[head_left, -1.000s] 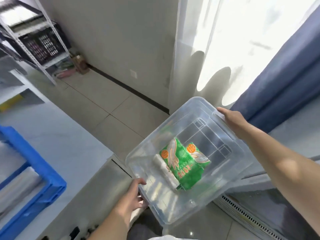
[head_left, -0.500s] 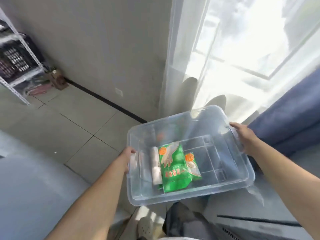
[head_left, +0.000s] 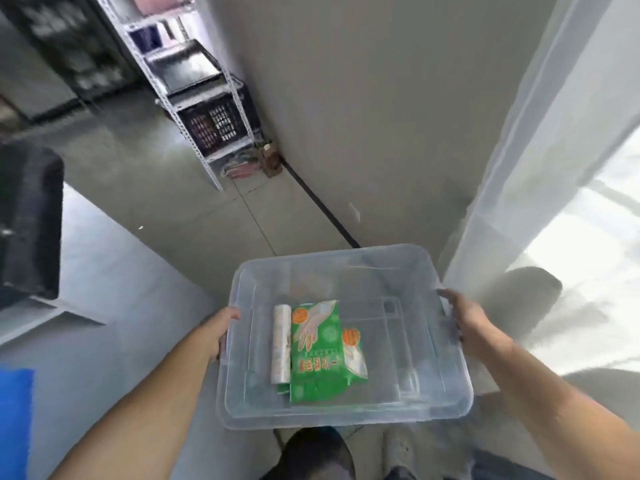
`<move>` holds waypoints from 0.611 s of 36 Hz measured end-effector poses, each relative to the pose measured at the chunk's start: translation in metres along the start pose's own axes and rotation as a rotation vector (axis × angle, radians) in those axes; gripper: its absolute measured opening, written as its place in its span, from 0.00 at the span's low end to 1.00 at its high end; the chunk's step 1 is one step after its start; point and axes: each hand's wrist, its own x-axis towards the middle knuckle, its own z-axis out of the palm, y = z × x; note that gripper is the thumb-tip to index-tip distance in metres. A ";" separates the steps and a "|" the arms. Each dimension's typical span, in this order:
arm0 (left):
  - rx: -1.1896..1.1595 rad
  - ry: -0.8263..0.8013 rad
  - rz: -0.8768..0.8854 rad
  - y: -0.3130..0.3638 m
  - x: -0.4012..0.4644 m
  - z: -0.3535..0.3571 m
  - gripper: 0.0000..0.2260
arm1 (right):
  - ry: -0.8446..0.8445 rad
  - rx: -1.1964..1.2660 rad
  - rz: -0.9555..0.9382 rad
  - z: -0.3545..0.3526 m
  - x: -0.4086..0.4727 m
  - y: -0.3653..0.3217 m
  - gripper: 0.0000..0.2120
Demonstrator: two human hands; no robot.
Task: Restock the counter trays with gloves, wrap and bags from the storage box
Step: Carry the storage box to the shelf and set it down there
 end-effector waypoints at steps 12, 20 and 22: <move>-0.404 0.119 -0.083 0.056 0.079 -0.060 0.09 | -0.241 -0.105 -0.121 0.137 0.100 -0.193 0.18; -0.522 0.074 -0.132 0.138 0.170 -0.094 0.10 | -0.262 -0.233 -0.121 0.236 0.147 -0.307 0.09; -0.527 0.065 -0.138 0.161 0.189 -0.107 0.11 | -0.267 -0.246 -0.130 0.258 0.157 -0.338 0.09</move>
